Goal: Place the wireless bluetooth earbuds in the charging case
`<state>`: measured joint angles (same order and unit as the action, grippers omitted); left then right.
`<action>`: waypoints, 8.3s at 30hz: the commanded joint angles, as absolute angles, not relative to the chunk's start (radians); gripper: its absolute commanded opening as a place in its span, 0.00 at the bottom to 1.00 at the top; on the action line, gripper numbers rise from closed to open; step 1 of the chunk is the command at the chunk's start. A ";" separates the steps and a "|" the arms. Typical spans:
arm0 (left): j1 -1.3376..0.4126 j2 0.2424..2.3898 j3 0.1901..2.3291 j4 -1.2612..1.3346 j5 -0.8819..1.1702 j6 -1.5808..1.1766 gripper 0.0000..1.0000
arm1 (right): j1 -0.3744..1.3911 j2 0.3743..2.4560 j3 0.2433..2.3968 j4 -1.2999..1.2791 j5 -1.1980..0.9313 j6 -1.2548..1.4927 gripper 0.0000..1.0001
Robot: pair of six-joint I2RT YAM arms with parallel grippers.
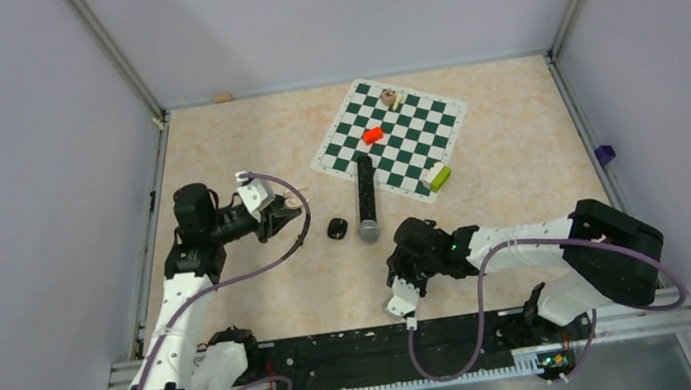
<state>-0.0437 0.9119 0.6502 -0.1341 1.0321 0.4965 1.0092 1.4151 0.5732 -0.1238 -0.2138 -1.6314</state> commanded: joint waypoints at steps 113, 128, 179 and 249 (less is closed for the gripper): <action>-0.015 0.879 0.636 -0.102 1.079 0.518 0.00 | 0.820 1.345 0.669 -0.054 -0.659 -0.425 0.49; -0.007 0.875 0.635 -0.105 1.063 0.526 0.00 | 0.848 1.470 0.606 0.060 -0.627 -0.337 0.49; -0.239 0.941 0.778 -0.428 0.866 0.926 0.00 | 0.767 1.399 1.264 -0.319 -0.783 -0.226 0.00; -0.291 0.888 0.662 -0.343 0.908 0.869 0.00 | 0.826 1.667 1.408 -0.340 -0.629 -0.110 0.00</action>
<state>-0.2756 0.9054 0.6712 -0.3599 0.8474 0.8520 0.8165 1.6474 1.3434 -0.3752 -0.6521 -0.1188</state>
